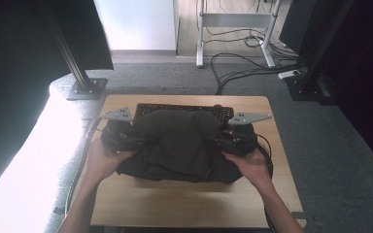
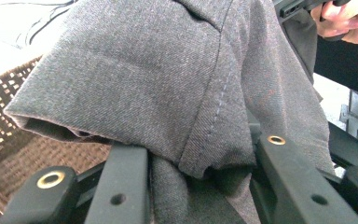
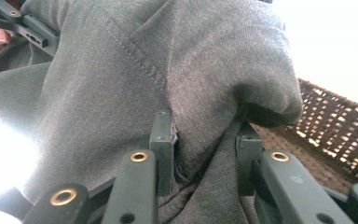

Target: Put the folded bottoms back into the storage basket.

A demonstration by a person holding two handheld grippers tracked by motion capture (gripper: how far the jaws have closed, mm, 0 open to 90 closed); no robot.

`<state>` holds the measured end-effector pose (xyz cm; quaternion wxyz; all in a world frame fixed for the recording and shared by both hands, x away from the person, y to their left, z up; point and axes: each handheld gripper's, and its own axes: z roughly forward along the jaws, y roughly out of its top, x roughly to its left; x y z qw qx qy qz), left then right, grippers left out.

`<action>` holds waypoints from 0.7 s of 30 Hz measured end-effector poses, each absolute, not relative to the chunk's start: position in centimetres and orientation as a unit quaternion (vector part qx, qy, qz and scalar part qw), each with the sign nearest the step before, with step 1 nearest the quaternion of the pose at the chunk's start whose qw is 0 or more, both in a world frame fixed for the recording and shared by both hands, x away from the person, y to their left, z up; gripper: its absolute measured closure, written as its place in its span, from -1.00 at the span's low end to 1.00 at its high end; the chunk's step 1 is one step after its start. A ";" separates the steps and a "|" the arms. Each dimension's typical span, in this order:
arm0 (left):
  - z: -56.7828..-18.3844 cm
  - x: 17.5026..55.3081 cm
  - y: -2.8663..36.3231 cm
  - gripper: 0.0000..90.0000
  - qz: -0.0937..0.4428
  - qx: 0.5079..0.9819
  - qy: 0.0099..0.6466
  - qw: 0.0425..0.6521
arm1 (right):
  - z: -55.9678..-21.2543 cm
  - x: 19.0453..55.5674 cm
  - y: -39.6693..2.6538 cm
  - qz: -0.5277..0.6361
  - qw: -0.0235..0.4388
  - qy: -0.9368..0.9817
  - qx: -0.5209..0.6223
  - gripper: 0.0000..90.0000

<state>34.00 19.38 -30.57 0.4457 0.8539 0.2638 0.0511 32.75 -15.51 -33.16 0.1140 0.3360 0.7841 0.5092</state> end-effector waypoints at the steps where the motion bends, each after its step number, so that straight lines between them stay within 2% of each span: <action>1: -30.4 34.3 19.4 0.49 0.053 0.855 0.263 0.445 | -33.0 33.0 -15.5 0.510 0.114 0.783 0.336 0.49; 11: -29.6 37.0 19.4 0.49 0.069 0.854 0.252 0.450 | -32.0 35.6 -15.2 0.508 0.138 0.780 0.338 0.49; 21: -31.7 40.3 19.2 0.49 0.070 0.853 0.256 0.450 | -33.4 38.6 -14.7 0.491 0.158 0.782 0.350 0.49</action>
